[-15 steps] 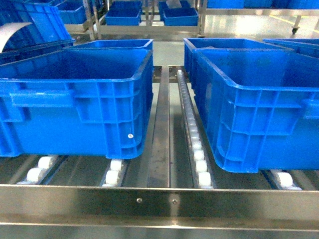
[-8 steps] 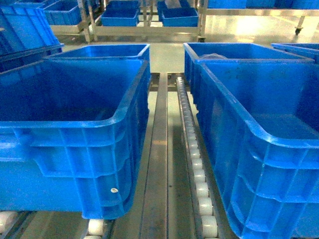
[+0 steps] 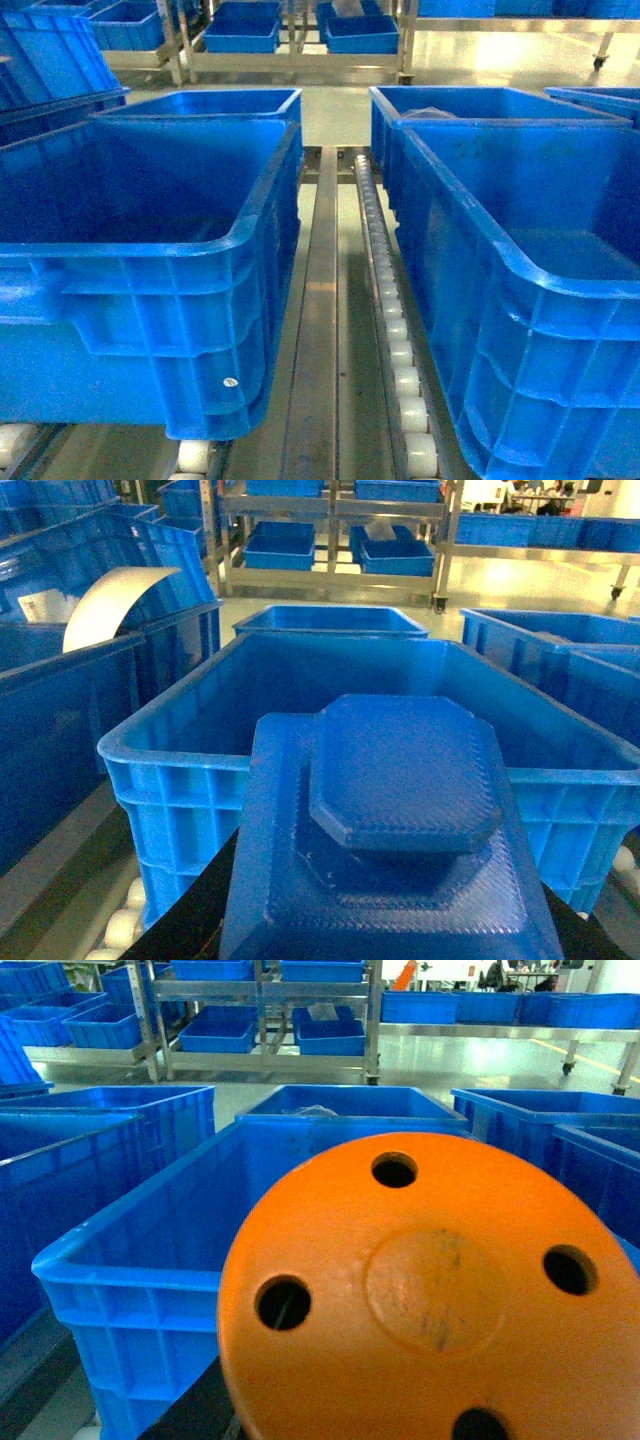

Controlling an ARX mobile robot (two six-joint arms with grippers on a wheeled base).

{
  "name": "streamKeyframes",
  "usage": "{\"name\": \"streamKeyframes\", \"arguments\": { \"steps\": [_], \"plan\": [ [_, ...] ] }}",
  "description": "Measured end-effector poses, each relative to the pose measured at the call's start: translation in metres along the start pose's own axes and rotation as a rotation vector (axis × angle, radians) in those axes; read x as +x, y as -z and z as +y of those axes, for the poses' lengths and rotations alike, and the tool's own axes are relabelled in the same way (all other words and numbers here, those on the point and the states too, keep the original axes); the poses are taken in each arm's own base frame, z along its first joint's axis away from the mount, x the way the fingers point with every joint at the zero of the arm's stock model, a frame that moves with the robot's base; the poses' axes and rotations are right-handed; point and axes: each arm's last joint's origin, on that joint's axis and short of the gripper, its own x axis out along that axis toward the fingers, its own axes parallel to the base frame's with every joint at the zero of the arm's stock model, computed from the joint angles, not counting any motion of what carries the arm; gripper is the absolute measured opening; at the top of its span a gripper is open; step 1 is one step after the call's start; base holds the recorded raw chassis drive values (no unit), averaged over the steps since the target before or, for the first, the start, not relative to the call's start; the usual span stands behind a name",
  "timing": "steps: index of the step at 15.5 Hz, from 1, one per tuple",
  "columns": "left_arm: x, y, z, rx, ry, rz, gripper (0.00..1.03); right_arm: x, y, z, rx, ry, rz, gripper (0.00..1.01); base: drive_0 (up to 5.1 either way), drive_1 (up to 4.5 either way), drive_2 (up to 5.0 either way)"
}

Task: Sort blue parts and orange caps into right shelf containers

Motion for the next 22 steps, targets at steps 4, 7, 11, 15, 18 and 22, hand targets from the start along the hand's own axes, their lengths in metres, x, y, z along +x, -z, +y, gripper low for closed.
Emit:
{"name": "streamKeyframes", "arguments": {
  "steps": [4,7,11,15,18,22],
  "plan": [
    [0.0,0.0,0.0,0.0,0.0,0.0,0.41,0.0,0.0,0.0,0.0,0.0,0.0,0.44,0.0,0.0,0.0],
    [0.0,0.0,0.0,0.0,0.0,0.0,0.41,0.0,0.0,0.0,0.0,0.0,0.0,0.44,0.0,0.0,0.0],
    [0.0,0.0,0.0,0.0,0.0,0.0,0.41,0.0,0.0,0.0,0.0,0.0,0.0,0.44,0.0,0.0,0.0],
    [0.0,0.0,0.0,0.0,0.0,0.0,0.41,0.0,0.0,0.0,0.0,0.0,0.0,0.44,0.0,0.0,0.0],
    [0.0,0.0,0.0,0.0,0.0,0.0,0.41,0.0,0.0,0.0,0.0,0.0,0.0,0.44,0.0,0.0,0.0],
    [0.0,0.0,0.0,0.0,0.0,0.0,0.41,0.0,0.0,0.0,0.0,0.0,0.0,0.44,0.0,0.0,0.0]
  ]
}}
